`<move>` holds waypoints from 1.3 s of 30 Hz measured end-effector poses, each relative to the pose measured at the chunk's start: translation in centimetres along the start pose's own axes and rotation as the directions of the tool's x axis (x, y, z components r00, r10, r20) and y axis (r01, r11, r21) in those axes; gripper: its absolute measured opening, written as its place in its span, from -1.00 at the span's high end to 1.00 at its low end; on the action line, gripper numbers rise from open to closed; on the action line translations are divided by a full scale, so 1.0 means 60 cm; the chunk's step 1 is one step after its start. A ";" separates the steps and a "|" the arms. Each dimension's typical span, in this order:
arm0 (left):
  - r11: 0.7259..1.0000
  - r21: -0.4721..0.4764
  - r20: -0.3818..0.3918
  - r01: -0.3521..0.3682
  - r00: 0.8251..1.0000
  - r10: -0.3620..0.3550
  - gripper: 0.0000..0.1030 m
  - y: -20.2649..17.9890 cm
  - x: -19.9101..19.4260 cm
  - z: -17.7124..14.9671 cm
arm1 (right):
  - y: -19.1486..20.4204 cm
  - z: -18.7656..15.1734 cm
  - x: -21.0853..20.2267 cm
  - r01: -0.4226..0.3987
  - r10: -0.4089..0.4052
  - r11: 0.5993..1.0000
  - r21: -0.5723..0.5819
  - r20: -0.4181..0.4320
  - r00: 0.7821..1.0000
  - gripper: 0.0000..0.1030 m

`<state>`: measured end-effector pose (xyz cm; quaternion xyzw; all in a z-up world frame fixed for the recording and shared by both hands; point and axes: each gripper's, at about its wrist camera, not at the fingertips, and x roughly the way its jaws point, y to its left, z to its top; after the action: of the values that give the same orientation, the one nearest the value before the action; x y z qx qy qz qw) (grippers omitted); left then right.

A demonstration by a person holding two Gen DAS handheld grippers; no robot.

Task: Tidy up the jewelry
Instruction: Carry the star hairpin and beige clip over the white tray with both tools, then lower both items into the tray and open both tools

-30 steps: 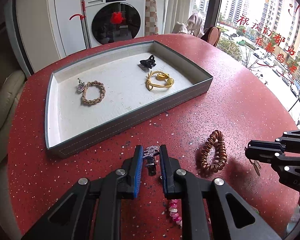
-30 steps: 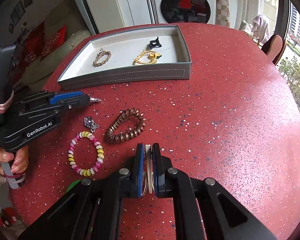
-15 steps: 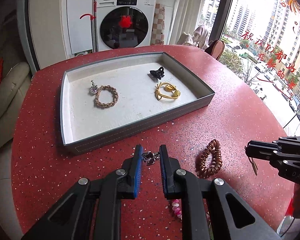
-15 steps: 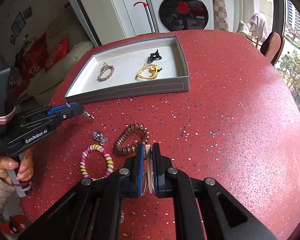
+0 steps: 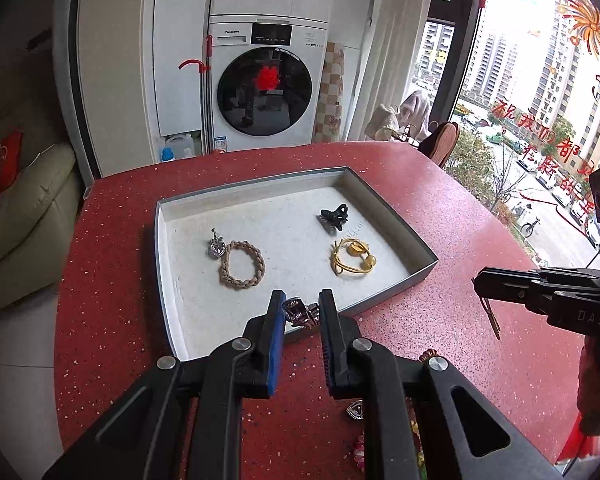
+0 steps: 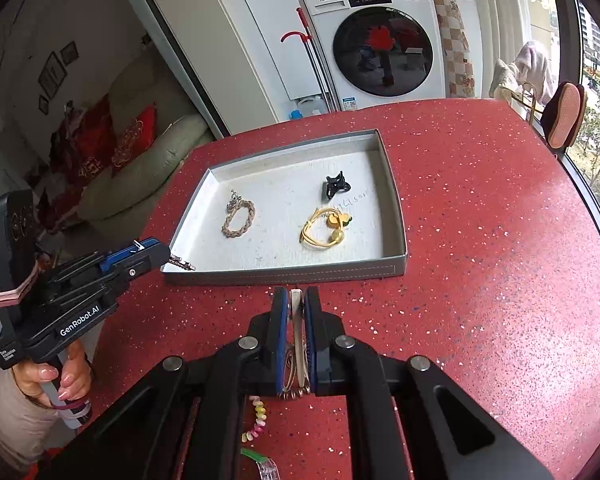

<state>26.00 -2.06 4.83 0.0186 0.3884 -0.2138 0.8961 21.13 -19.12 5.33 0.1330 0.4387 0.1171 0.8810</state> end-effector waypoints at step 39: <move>0.978 -0.004 -0.120 -0.211 0.971 0.209 0.31 0.082 0.234 0.053 | -0.040 0.122 0.284 0.102 -0.095 0.993 0.061 -0.111 0.989 0.81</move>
<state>38.66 -3.41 -3.47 0.0646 0.4387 -0.1132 0.8892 37.23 -16.82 -3.86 0.1337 0.4954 0.0660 0.8558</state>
